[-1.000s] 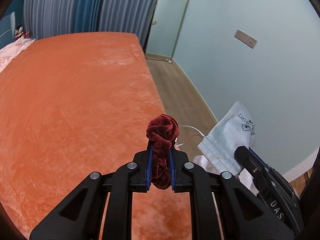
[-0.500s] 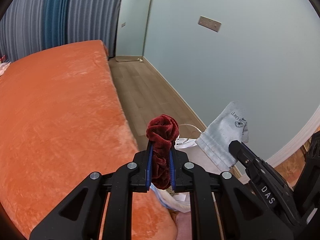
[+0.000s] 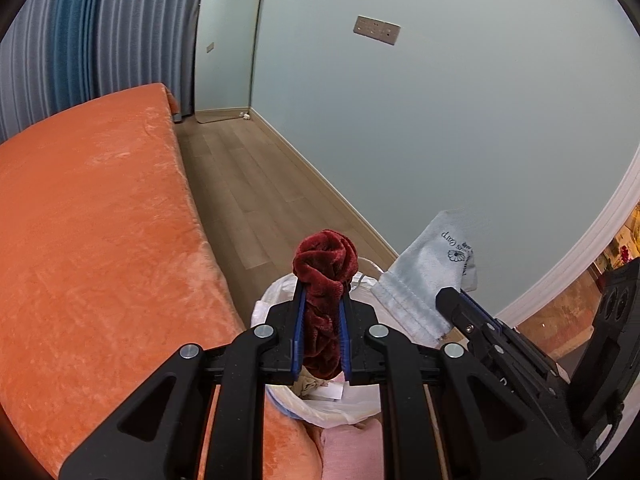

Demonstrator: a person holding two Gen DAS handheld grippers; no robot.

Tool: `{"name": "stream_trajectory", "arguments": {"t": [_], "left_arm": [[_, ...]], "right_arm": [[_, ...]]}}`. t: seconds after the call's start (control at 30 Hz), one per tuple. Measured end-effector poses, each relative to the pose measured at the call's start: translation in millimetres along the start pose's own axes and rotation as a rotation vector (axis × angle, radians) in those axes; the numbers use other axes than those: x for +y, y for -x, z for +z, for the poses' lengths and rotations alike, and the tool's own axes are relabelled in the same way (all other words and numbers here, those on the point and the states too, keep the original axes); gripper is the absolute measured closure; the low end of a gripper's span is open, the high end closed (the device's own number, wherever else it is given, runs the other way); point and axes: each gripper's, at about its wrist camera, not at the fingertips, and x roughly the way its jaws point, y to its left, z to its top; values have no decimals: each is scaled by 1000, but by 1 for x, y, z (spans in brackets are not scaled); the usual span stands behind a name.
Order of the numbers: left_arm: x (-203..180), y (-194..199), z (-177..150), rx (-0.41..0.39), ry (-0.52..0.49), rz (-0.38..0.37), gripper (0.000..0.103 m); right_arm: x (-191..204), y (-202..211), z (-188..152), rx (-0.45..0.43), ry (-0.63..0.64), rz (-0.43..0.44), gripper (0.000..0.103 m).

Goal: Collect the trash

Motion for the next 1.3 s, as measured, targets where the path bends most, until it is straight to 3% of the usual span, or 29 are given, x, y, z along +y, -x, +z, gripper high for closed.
{"name": "stream_trajectory", "arguments": {"t": [0.23,0.3,0.37,0.4,0.6,0.73,0.87,0.93,1.07,1.23,1.3], "left_arm": [[-7,-16,0,11,-4,-45,86],[-7,-17,-1,0,-1,-33,76],[-4,-16,-1,-4,18,-15,51],[-3,-16,-1,-9,25,-6,49],[3,-9,-5,-22,21,30,48],[6,-2,-8,-29,22,55,48],[11,4,-12,-37,25,86,47],[14,8,-15,-40,27,110,44],[22,14,-20,-49,29,157,40],[34,21,-30,-54,55,208,32],[39,22,-35,-46,58,227,32]], "right_arm": [[-9,-4,-4,18,-9,-21,97],[-11,-8,-5,32,-14,-18,93],[-10,-9,-6,34,-17,-18,92],[-10,-9,-7,36,-16,-20,92],[-6,-10,-11,50,-10,-19,91],[-3,-8,-10,53,-2,-18,74],[1,-6,-9,63,17,-17,71],[3,-7,-9,74,33,-32,57],[6,-4,-14,89,61,-67,51],[9,-1,-20,101,108,-123,34],[12,0,-25,106,132,-141,34]]}}
